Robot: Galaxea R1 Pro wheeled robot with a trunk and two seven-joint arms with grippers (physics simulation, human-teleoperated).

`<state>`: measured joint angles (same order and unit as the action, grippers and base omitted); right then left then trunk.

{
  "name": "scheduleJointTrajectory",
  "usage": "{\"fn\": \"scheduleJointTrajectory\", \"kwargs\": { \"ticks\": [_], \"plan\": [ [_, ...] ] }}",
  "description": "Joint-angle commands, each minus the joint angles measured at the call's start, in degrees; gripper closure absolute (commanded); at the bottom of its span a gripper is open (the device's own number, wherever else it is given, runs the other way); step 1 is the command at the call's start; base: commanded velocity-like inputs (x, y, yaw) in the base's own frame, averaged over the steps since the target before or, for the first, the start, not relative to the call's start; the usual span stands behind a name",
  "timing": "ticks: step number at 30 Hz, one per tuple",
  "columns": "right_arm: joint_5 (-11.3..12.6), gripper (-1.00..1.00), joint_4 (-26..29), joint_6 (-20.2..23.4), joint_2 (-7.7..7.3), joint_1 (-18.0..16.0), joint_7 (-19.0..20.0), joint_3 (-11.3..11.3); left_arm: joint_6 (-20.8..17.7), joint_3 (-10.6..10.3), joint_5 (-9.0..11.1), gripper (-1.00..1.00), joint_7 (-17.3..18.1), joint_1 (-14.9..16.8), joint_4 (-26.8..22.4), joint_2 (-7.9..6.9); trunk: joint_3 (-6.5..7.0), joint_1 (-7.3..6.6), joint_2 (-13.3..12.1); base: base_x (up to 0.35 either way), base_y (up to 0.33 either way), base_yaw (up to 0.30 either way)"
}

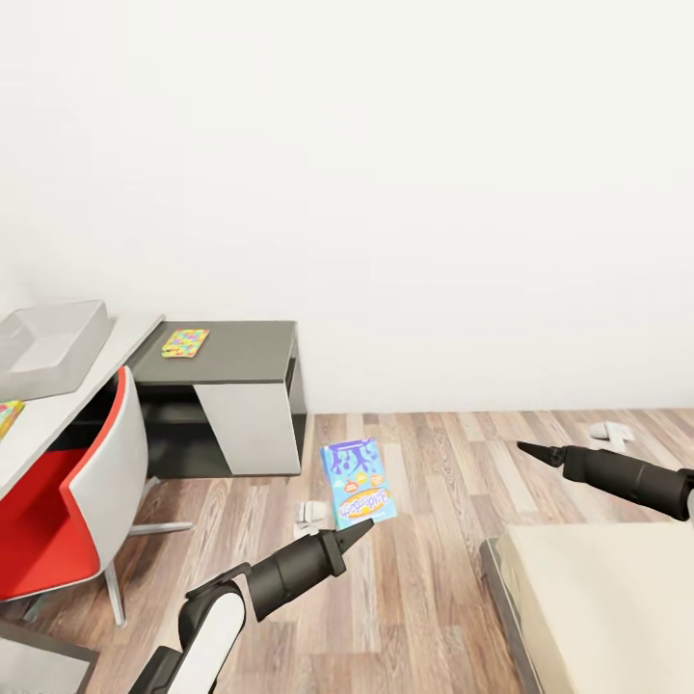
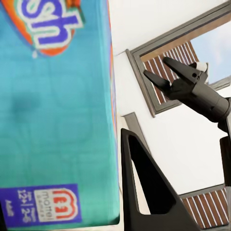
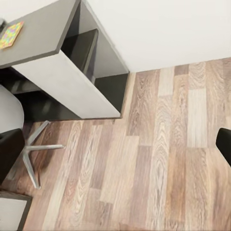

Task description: Put all the toys in the child's room - the three board games (two on the bed and one on the table), the two jigsaw puzzles on the table, and the tennis ball on the table - inside the toy box on the table in the child's room.

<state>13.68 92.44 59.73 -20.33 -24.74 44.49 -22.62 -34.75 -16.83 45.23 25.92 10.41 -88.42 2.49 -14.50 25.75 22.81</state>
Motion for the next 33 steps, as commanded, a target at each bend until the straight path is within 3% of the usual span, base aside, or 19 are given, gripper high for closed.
{"fn": "scheduleJointTrajectory", "kwargs": {
  "ticks": [1, 33],
  "plan": [
    [-0.1, -1.00, 0.0, 0.3, 0.01, 0.0, 0.3, -0.2, -0.5, 0.0, 0.4, 1.00, 0.0, 0.0, 0.0, 0.03, -0.02, 0.03, 0.1, 0.000, 0.000, 0.142],
    [-0.1, -1.00, 0.0, 0.3, -0.08, -0.1, 0.3, -1.3, -0.4, -0.1, 0.6, 1.00, 1.5, 0.0, -0.4, -0.20, 2.58, 0.03, 0.1, 0.000, 0.000, 0.120]
  ]
}}
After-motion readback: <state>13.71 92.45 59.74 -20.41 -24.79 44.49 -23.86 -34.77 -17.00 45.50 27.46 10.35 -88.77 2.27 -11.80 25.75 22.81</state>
